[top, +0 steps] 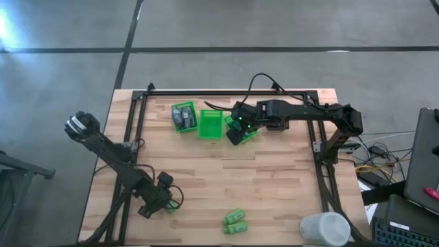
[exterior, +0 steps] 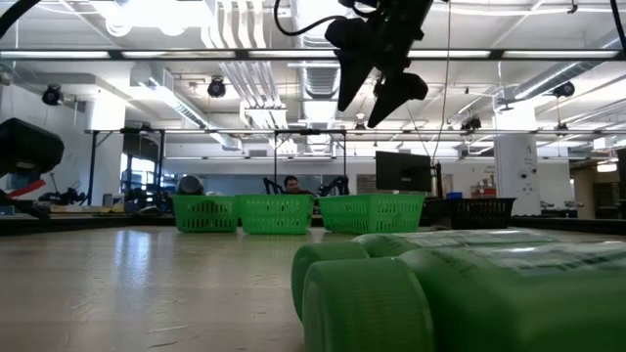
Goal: Pick & Place Travel size toiletries
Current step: Put the shampoo into the middle green bin
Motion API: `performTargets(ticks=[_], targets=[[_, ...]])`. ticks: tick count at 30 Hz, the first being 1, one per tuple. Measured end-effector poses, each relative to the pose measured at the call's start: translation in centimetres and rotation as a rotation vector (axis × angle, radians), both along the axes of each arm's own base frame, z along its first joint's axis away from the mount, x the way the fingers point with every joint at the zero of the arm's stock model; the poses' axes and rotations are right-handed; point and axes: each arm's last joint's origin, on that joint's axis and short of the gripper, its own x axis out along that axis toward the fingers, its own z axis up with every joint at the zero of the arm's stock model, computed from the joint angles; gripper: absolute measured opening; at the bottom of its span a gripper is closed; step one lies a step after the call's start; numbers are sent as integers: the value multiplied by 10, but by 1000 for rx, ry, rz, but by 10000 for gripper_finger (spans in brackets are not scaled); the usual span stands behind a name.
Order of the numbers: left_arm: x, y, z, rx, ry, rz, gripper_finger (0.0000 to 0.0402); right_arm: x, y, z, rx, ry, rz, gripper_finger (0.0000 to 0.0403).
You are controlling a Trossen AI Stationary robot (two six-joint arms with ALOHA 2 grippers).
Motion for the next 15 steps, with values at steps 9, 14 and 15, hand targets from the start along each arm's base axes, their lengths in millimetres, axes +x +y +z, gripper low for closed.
performTargets(ticks=[9, 14, 15], targets=[[1, 1, -3, 13, 1, 9, 216, -3, 11, 7, -21, -14, 2, 351], [2, 1, -1, 5, -1, 22, 171, -7, 12, 13, -25, -34, -11, 336], [3, 2, 2, -3, 2, 41, 169, -9, 12, 15, -29, -40, -13, 333]])
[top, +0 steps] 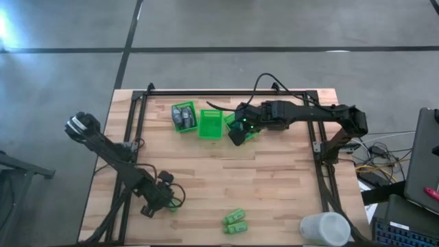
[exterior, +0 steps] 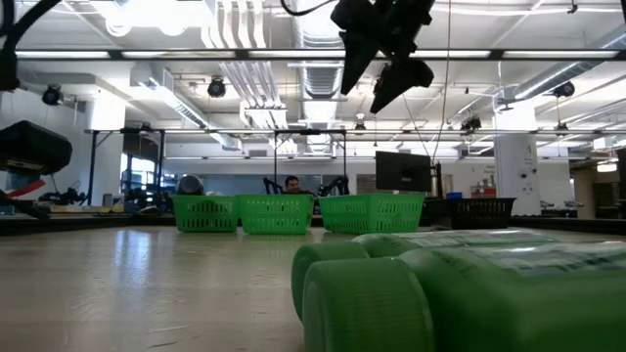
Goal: Pick & Place Travel size toiletries
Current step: Put the shampoo into the middle green bin
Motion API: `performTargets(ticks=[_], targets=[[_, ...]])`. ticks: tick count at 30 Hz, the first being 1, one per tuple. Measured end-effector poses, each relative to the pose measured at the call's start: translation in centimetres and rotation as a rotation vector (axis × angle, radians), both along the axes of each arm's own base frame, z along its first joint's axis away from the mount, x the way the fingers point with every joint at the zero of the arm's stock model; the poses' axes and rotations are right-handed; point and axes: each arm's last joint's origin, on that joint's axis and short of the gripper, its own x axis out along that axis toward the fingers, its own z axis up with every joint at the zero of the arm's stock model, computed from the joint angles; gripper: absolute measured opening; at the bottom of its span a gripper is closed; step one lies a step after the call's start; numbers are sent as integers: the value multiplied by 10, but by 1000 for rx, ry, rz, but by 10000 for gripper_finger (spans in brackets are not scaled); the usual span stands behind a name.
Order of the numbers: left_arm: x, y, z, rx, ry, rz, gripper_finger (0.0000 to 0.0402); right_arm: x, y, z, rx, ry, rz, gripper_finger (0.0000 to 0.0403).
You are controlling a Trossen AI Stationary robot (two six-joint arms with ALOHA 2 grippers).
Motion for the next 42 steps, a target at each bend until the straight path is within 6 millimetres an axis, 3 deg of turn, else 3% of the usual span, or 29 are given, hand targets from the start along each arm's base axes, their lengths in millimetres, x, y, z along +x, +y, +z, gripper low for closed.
performTargets(ticks=[5, 11, 17, 21, 26, 36, 42], targets=[[0, 19, 12, -16, 42, 177, 177, -9, 0, 13, -40, -34, -24, 325], [7, 59, 44, -59, -110, 509, 175, -22, -1, 30, -82, -89, -85, 338], [23, 127, 74, -246, -274, 992, 174, -31, -1, 41, -91, -135, -148, 349], [38, 182, 87, -501, -418, 1319, 174, -32, -1, 42, -87, -144, -168, 345], [52, 231, 91, -656, -531, 1508, 173, -32, -2, 42, -95, -147, -191, 331], [105, 261, 83, -610, -448, 1627, 173, -32, -2, 41, -99, -149, -210, 318], [119, 268, 78, -544, -395, 1664, 184, -32, -2, 41, -98, -154, -230, 334]])
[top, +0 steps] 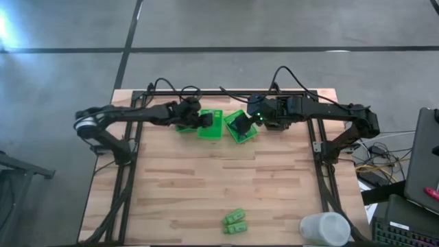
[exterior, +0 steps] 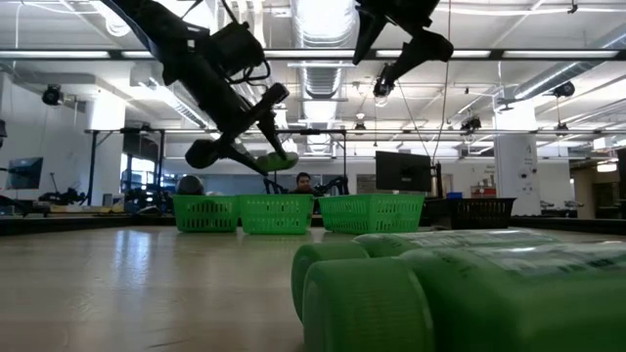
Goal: Pick & Place Travel size toiletries
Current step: Put the shampoo into the middle green bin
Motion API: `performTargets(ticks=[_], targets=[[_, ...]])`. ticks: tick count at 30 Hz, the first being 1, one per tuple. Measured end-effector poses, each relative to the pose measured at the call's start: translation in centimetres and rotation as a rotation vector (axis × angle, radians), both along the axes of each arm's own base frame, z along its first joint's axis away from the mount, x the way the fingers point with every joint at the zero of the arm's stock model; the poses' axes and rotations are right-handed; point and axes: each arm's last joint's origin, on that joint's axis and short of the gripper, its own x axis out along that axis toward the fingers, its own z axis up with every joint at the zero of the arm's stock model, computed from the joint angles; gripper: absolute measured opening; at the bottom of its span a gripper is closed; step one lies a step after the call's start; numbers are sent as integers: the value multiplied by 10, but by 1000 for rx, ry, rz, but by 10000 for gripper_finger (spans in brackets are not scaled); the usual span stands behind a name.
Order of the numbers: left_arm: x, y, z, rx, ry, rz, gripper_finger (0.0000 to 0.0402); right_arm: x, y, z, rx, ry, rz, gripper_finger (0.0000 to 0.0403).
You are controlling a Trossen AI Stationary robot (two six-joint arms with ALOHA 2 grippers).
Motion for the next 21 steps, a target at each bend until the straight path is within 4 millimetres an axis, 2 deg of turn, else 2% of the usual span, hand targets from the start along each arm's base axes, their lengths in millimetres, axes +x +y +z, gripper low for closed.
performTargets(ticks=[7, 13, 17, 21], targets=[[1, 1, -7, 21, 65, 31, 235, 0, 0, 0, 3, -1, -4, 355], [0, 2, -2, 79, 55, 14, 246, -1, 0, -1, 4, 6, -3, 358], [-3, -3, 16, 152, 19, -41, 246, -2, 2, -2, 24, 28, 17, 351], [-9, -16, 41, 284, -33, -153, 247, -2, 14, -4, 41, 44, 64, 344]])
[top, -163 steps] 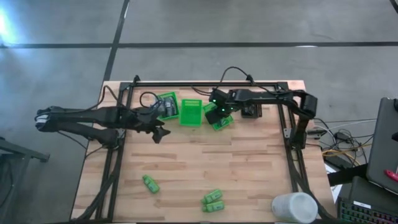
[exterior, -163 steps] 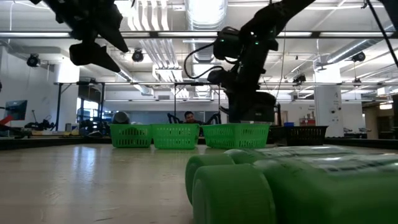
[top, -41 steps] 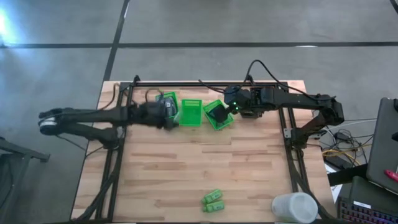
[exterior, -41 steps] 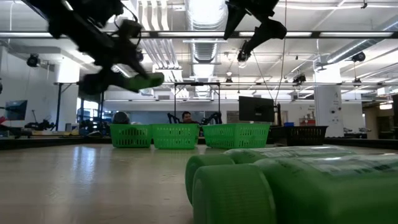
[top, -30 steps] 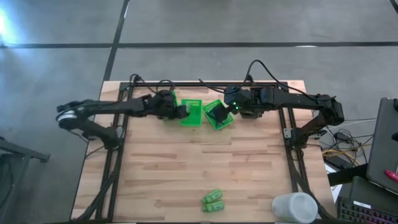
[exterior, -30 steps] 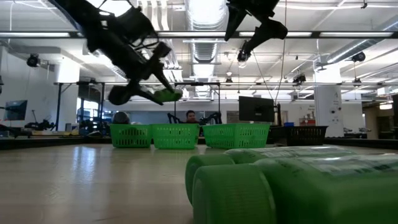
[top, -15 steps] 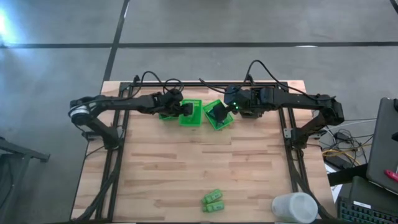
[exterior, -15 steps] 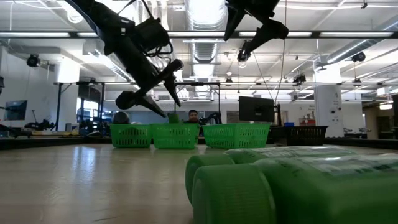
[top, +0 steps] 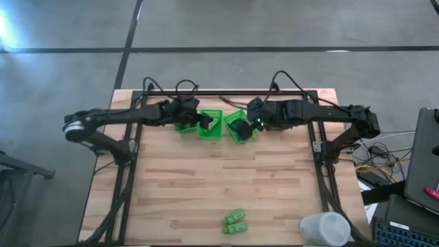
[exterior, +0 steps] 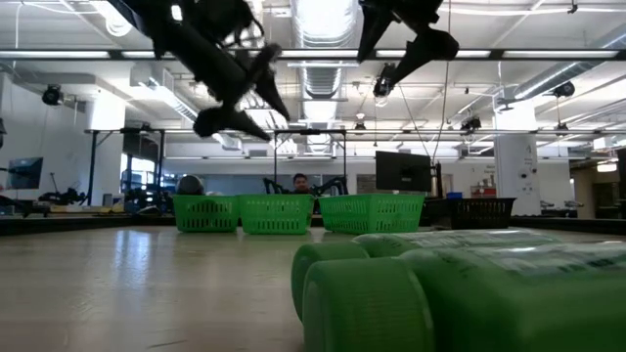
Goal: Pick & Place Travel size toiletries
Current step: Put the shampoo into the middle green bin
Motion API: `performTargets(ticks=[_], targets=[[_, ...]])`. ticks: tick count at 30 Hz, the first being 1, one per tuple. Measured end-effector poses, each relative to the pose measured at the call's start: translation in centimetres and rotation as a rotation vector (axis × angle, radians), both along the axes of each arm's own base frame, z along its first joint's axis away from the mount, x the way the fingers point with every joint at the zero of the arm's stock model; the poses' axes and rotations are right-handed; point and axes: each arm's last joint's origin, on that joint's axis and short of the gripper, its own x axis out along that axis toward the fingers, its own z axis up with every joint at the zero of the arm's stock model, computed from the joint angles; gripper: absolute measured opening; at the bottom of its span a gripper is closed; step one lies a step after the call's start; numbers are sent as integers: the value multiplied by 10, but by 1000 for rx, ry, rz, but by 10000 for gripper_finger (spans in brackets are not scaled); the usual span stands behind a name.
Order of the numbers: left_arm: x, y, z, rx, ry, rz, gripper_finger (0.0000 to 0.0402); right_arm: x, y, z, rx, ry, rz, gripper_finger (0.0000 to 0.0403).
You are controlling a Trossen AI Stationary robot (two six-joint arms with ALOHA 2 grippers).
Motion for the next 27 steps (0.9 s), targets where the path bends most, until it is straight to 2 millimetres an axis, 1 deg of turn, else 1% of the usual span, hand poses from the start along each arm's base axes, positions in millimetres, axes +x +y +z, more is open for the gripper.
performTargets(ticks=[7, 10, 13, 15, 17, 20, 23, 27], targets=[[-19, -27, 37, 196, -82, -168, 247, 1, 26, -8, 60, 12, 80, 336], [-26, -33, 48, 253, -108, -208, 248, 2, 38, -14, 96, 32, 137, 332], [-31, -38, 54, 264, -131, -221, 248, 3, 50, -22, 108, 63, 200, 327], [-32, -42, 55, 259, -138, -236, 248, 5, 58, -29, 107, 93, 251, 323], [-33, -49, 54, 217, -135, -256, 248, 5, 63, -37, 115, 122, 301, 319], [-32, -65, 47, 128, -94, -302, 247, 10, 69, -51, 160, 148, 406, 313], [-31, -91, 39, 80, -39, -391, 244, 17, 75, -65, 181, 152, 536, 306], [-28, -129, 33, 92, -6, -473, 243, 26, 82, -82, 132, 157, 707, 297]])
